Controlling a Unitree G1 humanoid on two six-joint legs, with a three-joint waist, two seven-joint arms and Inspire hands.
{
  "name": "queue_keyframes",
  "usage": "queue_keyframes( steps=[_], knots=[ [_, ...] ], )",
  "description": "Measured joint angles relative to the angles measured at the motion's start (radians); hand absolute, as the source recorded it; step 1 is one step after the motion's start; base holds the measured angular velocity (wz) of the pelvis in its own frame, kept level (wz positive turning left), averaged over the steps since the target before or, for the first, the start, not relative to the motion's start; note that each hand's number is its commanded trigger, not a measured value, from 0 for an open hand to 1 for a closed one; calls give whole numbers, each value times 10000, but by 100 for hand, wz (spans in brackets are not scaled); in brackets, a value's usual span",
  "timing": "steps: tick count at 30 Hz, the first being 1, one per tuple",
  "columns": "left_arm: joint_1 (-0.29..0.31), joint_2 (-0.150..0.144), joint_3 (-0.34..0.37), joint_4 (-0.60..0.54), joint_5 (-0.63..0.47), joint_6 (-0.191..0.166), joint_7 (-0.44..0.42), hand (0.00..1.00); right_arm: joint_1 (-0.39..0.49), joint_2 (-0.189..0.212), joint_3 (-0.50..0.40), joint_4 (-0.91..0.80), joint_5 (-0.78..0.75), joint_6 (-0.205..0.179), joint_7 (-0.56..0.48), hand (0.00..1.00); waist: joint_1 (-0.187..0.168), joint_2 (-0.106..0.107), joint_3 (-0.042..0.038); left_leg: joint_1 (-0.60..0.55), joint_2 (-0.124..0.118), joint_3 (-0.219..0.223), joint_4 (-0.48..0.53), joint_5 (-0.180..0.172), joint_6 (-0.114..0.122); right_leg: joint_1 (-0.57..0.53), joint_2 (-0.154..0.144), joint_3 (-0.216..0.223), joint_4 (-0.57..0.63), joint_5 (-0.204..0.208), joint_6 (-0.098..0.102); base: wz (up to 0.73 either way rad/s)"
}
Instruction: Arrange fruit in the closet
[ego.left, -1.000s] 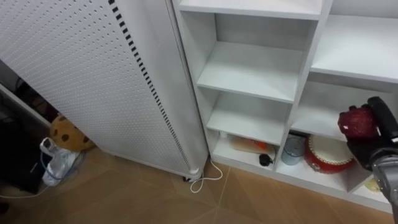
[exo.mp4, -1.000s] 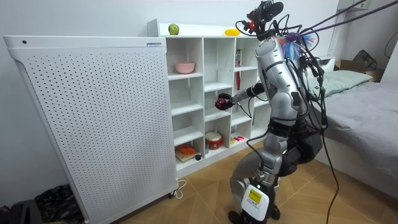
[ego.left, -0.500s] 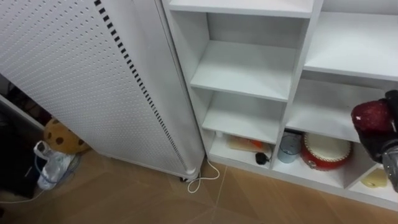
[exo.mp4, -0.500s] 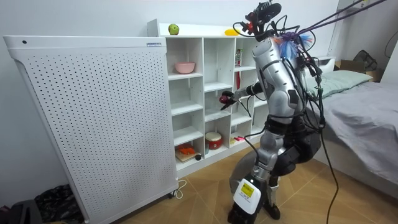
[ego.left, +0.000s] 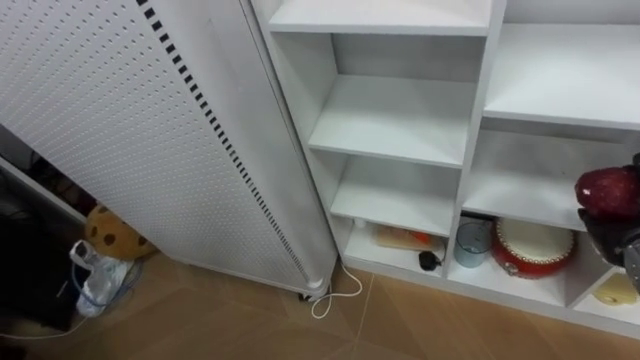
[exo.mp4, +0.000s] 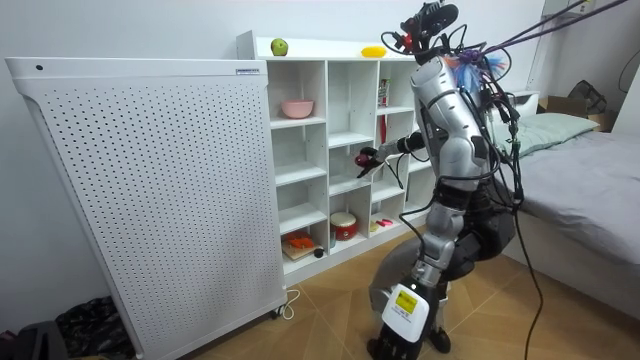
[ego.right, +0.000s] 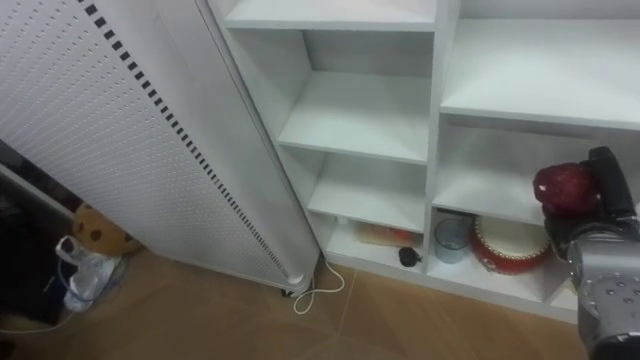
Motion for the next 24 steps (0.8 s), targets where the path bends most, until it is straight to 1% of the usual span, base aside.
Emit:
queue_keyframes(
  steps=[6, 8, 14, 17, 21, 24],
  knots=[
    [7, 3, -205, -46, -4, -14, 337, 0, -9, -57, 0, 0, 84, 0, -302, 0, -16, -4, 8, 74, -15, 57, -124, -2, -4, 0, 13, 83, -55, -6, -10, 0],
    [10, 4, -208, -82, -2, -82, 412, 0, -9, -59, 0, 0, 161, -1, -383, 0, -44, -11, 13, 79, -13, 57, -136, -15, -24, 1, 29, 96, -56, -21, -16, 0],
    [12, 7, -210, -84, -4, -140, 408, 0, -15, -67, -7, -3, 159, 0, -599, 0, -210, -34, 28, 175, -4, 56, -134, -34, -53, 121, 61, 116, -57, -110, 29, 0],
    [11, 8, -210, -90, -6, -229, 401, 0, -101, -65, -4, -4, 168, 49, -842, 0, -219, -45, 35, 228, 31, 44, -140, -72, -82, 184, 149, 146, -125, -120, 44, -4],
    [11, 8, -212, -84, -7, -236, 394, 0, -222, -66, -5, -4, 170, 13, -1040, 0, -222, -69, 51, 236, 35, 45, -176, -77, -82, 194, 162, 142, -174, -118, 47, 0],
    [11, 8, -222, -79, -11, -236, 383, 0, -228, -66, -5, -3, 170, 5, -1147, 0, -227, -111, 79, 279, 33, 46, -195, -82, -78, 233, 162, 141, -199, -117, 50, 0]
  ],
)
